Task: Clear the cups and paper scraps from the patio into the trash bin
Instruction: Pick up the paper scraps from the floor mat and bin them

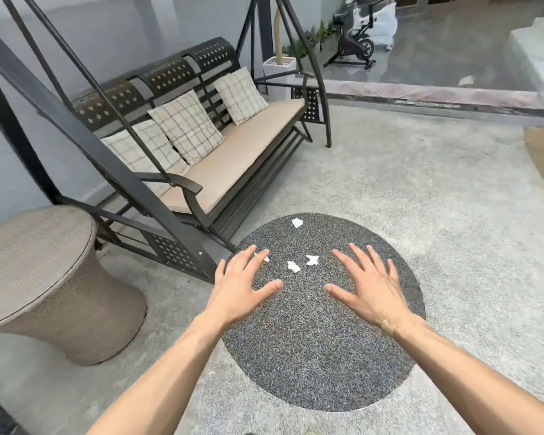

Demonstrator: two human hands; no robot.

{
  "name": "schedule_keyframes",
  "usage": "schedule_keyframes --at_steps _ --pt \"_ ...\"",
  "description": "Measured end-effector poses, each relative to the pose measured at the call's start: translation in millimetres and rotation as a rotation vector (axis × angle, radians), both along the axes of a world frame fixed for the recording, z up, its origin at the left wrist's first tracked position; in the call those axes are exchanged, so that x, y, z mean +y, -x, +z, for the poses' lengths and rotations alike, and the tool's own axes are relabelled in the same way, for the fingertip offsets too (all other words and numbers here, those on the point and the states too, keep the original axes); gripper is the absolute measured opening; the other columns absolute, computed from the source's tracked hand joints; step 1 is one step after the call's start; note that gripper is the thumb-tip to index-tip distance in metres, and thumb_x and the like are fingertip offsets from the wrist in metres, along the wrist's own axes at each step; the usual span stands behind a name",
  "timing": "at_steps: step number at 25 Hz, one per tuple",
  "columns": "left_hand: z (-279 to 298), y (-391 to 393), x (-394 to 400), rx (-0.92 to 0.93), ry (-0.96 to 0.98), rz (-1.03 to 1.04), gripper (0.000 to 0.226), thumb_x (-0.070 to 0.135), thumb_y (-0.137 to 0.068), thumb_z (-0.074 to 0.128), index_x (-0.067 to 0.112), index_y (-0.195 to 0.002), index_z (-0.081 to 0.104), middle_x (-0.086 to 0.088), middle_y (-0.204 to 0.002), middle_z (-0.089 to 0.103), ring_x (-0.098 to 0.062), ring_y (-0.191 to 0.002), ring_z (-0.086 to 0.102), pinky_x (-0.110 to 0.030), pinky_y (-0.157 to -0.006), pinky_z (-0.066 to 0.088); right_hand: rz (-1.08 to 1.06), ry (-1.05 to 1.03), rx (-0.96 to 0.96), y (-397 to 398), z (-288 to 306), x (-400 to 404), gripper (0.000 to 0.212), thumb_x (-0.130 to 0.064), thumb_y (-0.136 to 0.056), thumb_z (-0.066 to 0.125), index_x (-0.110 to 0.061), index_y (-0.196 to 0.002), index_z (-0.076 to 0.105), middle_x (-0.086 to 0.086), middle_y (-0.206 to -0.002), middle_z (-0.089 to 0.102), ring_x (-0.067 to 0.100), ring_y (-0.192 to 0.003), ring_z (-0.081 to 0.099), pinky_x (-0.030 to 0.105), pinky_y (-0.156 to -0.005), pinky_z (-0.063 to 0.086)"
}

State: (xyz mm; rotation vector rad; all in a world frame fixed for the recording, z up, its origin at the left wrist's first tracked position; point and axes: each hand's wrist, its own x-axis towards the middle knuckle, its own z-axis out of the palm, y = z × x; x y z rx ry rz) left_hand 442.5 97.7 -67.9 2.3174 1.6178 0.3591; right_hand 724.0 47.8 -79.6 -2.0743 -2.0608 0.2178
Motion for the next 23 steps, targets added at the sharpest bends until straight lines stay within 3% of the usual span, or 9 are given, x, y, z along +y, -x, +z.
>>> schedule_keyframes --at_steps 8,23 --pt "-25 -22 110 0.037 0.036 -0.009 0.085 0.093 -0.071 0.020 0.053 -0.146 0.008 0.012 -0.160 0.010 -0.011 -0.146 0.010 -0.053 -0.118 0.000 -0.048 0.048 0.031 -33 -14 100 0.081 -0.087 -0.074 0.026 -0.052 -0.143 0.005 -0.006 -0.158 0.003 0.020 -0.144 -0.002 0.062 -0.112 0.002" --pt "-33 -46 382 0.073 0.143 -0.092 0.089 0.092 -0.070 0.017 0.049 -0.147 0.009 0.011 -0.161 0.005 -0.013 -0.147 0.006 -0.050 -0.117 -0.006 -0.098 0.101 0.018 -35 -20 360 0.080 -0.089 -0.073 0.022 -0.053 -0.142 0.002 -0.007 -0.157 0.001 0.020 -0.144 0.000 0.063 -0.112 0.006"
